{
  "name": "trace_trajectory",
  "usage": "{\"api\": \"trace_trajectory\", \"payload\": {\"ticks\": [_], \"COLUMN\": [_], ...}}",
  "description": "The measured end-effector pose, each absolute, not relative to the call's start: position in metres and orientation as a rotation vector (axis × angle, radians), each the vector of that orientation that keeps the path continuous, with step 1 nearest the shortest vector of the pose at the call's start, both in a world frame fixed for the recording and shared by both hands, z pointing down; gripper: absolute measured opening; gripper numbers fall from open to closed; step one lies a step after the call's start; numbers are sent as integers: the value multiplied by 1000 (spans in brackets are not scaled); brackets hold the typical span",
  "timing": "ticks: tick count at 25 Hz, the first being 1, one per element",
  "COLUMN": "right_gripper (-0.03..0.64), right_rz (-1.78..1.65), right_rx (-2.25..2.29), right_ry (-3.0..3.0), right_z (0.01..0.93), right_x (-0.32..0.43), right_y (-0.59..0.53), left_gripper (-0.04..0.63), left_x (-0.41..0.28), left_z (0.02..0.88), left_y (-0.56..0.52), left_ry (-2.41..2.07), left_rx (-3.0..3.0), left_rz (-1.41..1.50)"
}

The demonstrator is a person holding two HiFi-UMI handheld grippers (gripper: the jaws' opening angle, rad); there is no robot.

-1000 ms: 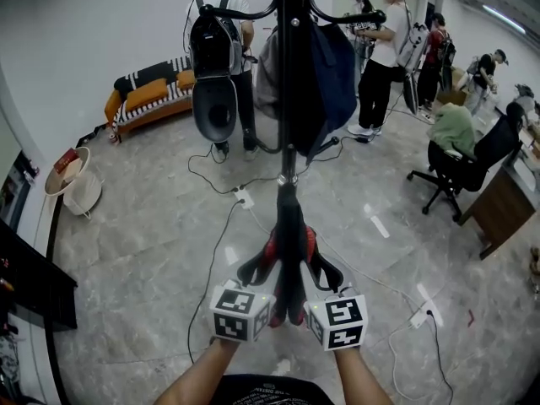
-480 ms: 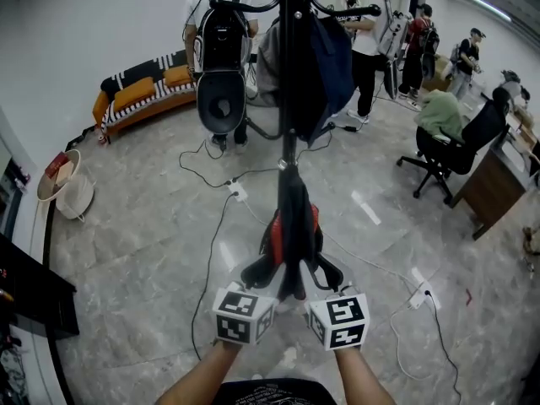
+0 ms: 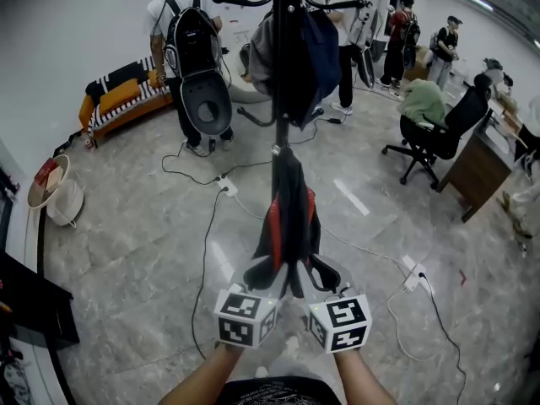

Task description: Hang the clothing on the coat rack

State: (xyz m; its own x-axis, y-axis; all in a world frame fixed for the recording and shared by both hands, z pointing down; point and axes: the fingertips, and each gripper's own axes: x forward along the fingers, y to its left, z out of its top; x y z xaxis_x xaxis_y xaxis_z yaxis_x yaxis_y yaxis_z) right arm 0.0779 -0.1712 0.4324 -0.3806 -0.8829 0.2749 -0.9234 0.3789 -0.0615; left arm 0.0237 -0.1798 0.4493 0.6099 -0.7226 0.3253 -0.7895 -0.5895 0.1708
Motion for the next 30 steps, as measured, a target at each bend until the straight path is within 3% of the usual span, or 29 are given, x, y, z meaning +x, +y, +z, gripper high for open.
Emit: {"api": "trace_trajectory", "payload": {"ticks": [3, 8, 12, 30], "right_gripper": [75, 40, 28, 2], "right_rz": [310, 300, 296, 243], "right_rx": [1646, 1684, 1702, 1693], "right_ry": [-2436, -2422, -2417, -2385], "right_z": [428, 421, 415, 427], "right_x": [71, 63, 59, 53], "right_y": [-156, -131, -110, -61], "left_gripper": [107, 31, 11, 5], "left_x": [22, 8, 4, 13], "left_z": [447, 439, 432, 440], "left_y": [-164, -141, -124, -86], "left_ry": [-1208, -1244, -1255, -1225], "left_rx": [2556, 2540, 2564, 2597], "left_rz": [329, 276, 252, 250]}}
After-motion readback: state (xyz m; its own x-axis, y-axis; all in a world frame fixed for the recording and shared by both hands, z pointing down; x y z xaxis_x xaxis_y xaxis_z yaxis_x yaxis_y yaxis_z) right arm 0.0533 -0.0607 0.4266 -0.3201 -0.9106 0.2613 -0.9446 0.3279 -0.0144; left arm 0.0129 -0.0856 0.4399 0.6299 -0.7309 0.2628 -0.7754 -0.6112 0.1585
